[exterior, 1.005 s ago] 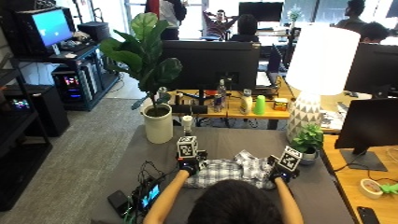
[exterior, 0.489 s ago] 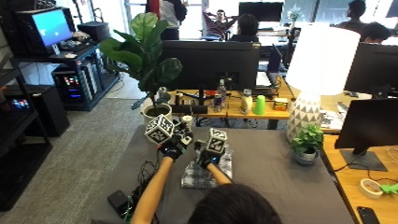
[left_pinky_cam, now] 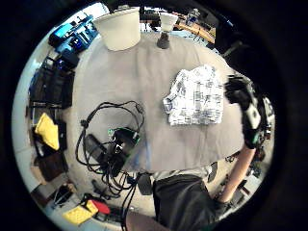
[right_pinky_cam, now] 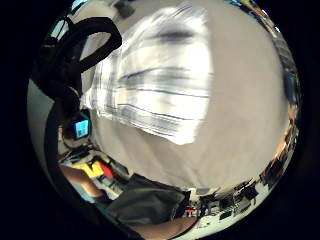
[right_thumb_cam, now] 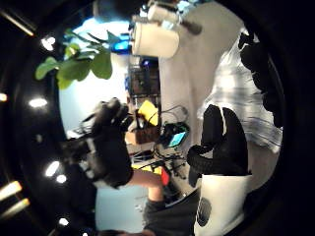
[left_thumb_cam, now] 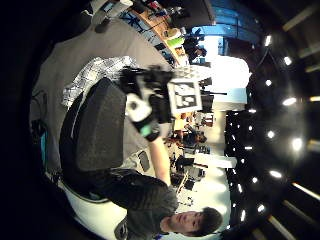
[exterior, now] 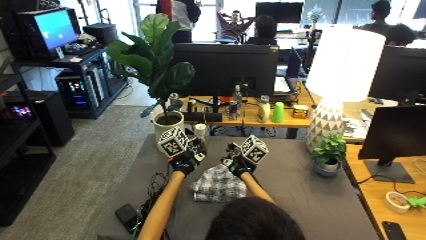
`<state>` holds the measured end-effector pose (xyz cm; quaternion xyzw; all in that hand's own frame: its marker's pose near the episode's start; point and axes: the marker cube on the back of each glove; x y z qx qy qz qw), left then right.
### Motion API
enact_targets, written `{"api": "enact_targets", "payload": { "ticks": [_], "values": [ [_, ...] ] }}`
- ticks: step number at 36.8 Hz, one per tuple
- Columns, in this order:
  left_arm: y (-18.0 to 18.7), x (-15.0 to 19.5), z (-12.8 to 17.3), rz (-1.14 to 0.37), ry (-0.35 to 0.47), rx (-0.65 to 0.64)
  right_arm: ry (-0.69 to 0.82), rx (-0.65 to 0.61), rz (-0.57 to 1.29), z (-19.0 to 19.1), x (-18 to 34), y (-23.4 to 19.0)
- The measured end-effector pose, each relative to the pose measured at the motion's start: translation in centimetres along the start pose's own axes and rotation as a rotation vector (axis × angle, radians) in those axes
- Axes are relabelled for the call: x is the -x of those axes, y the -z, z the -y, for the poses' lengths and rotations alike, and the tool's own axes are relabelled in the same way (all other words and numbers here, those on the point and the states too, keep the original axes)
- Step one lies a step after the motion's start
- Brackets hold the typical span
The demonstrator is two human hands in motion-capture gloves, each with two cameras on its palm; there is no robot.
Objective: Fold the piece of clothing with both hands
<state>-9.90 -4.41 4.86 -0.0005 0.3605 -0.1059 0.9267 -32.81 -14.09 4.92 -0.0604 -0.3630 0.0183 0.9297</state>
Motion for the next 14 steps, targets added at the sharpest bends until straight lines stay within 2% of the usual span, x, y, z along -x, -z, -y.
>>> {"api": "enact_targets", "payload": {
  "ticks": [7,10,14],
  "values": [
    [-1.2,-0.1,0.7,0.047,0.013,0.036,-0.076,-0.259,-0.301,-0.9,-4.2,8.7],
    [-1.6,-0.4,1.3,0.060,0.006,0.044,-0.094,-0.278,-0.341,-1.3,-5.6,10.3],
    [-1.7,-0.6,1.6,0.063,0.000,0.041,-0.093,-0.266,-0.338,-1.3,-6.2,10.4]
  ]
}}
